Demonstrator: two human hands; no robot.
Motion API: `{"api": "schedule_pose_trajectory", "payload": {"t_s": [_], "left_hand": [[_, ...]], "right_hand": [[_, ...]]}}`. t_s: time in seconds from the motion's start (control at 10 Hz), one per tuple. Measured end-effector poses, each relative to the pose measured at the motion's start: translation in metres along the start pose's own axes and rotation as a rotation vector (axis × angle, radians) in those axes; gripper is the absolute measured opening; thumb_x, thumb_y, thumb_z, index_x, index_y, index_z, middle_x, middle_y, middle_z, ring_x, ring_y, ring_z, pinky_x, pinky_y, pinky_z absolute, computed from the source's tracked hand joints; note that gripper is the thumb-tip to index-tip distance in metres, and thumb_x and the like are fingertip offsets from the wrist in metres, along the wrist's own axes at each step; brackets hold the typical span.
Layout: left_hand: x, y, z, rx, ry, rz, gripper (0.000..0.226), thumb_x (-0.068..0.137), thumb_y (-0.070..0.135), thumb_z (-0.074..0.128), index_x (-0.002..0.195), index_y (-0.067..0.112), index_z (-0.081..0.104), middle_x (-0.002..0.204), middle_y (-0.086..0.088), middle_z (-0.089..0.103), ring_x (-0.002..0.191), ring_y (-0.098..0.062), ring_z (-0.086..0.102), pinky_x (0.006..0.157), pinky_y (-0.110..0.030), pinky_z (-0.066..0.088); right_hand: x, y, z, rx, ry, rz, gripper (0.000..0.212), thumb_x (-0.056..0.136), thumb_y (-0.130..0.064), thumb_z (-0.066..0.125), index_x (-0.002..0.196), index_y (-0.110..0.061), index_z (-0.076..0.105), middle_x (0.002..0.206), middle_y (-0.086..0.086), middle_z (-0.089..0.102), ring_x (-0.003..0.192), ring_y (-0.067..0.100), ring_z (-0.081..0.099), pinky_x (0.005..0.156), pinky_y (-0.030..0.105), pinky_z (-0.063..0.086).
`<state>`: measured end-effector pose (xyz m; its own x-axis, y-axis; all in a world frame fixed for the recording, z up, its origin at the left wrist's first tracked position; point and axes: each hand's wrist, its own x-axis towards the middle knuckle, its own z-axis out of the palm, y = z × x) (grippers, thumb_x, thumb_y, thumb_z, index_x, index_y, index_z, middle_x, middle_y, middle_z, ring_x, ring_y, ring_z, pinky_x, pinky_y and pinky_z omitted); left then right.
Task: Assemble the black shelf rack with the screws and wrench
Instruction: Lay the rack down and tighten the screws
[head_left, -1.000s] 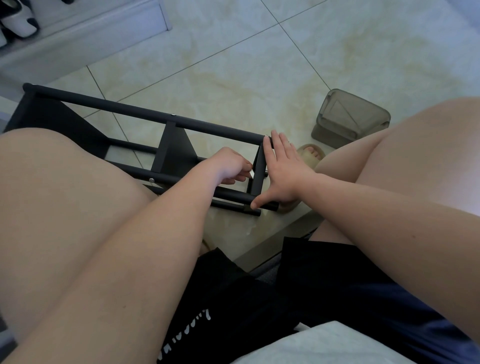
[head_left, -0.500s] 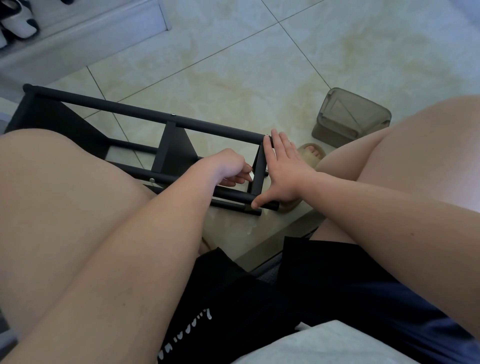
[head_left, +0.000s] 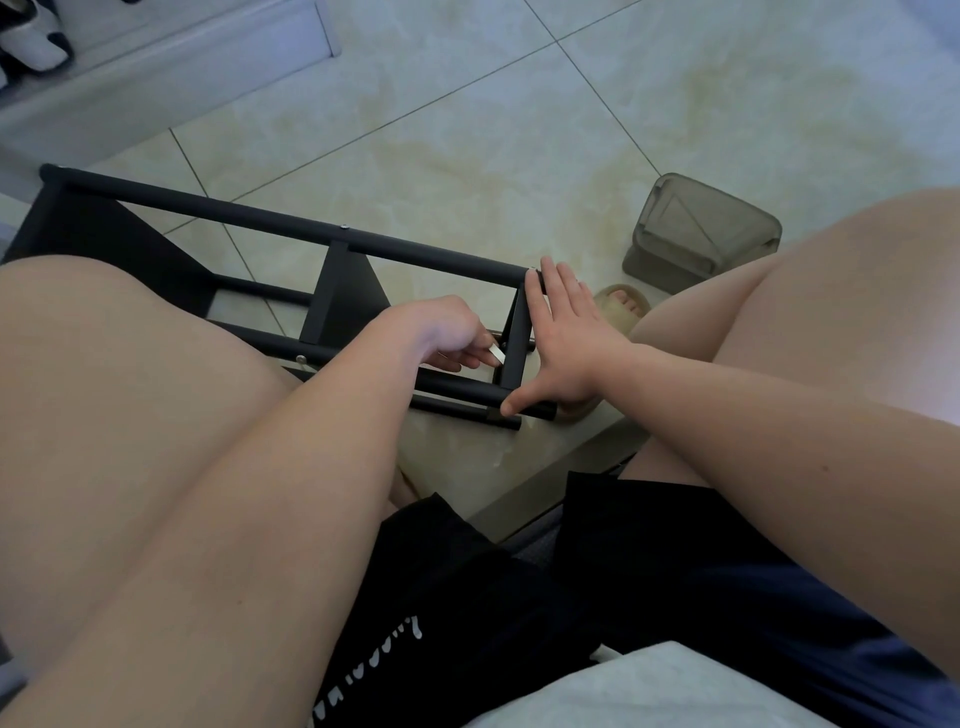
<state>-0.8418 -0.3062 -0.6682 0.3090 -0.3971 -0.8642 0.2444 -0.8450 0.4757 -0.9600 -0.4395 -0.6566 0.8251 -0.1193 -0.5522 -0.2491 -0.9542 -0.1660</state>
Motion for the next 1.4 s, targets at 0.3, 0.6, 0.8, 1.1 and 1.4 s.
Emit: {"api": "schedule_pose_trajectory", "payload": {"t_s": [0.3, 0.6, 0.8, 1.1, 1.4], "left_hand": [[-0.004, -0.003, -0.005, 0.106, -0.022, 0.034, 0.016, 0.103, 0.016, 0.049, 0.094, 0.017, 0.062, 0.074, 0.012, 0.076, 0.079, -0.006, 0.065, 0.074, -0.027, 0.05], [-0.007, -0.008, -0.007, 0.242, -0.041, 0.081, 0.014, 0.102, 0.018, 0.052, 0.094, 0.019, 0.064, 0.077, 0.014, 0.076, 0.081, -0.005, 0.066, 0.084, -0.03, 0.048], [-0.009, -0.011, -0.009, 0.344, -0.047, 0.106, 0.017, 0.1, 0.017, 0.055, 0.089, 0.02, 0.066, 0.081, 0.014, 0.077, 0.091, -0.009, 0.067, 0.079, -0.03, 0.042], [-0.012, -0.01, -0.008, 0.567, -0.008, 0.12, 0.011, 0.097, 0.021, 0.06, 0.098, 0.022, 0.071, 0.094, 0.008, 0.065, 0.102, -0.021, 0.058, 0.095, -0.033, 0.043], [-0.013, -0.008, -0.005, 0.612, -0.006, 0.114, 0.011, 0.095, 0.021, 0.062, 0.09, 0.027, 0.07, 0.085, 0.017, 0.063, 0.099, -0.02, 0.059, 0.092, -0.032, 0.043]], "right_hand": [[0.001, 0.001, 0.0, 0.004, -0.015, 0.0, 0.167, 0.048, -0.096, 0.065, 0.153, -0.009, -0.031, 0.16, 0.015, -0.038, 0.149, 0.031, -0.033, 0.123, 0.043, -0.014], [0.002, 0.001, 0.0, 0.003, -0.013, 0.001, 0.168, 0.046, -0.098, 0.063, 0.152, -0.009, -0.032, 0.16, 0.015, -0.038, 0.149, 0.031, -0.034, 0.121, 0.042, -0.015], [0.002, 0.0, 0.0, 0.006, -0.012, 0.005, 0.168, 0.045, -0.098, 0.063, 0.152, -0.01, -0.032, 0.16, 0.014, -0.038, 0.149, 0.03, -0.034, 0.118, 0.04, -0.017], [0.0, -0.001, -0.001, -0.006, -0.003, 0.002, 0.165, 0.049, -0.095, 0.066, 0.154, -0.008, -0.029, 0.161, 0.016, -0.035, 0.15, 0.032, -0.031, 0.122, 0.043, -0.014], [-0.001, -0.001, -0.001, 0.004, 0.007, 0.002, 0.166, 0.049, -0.094, 0.066, 0.154, -0.008, -0.028, 0.162, 0.016, -0.034, 0.151, 0.032, -0.03, 0.121, 0.042, -0.015]]}}
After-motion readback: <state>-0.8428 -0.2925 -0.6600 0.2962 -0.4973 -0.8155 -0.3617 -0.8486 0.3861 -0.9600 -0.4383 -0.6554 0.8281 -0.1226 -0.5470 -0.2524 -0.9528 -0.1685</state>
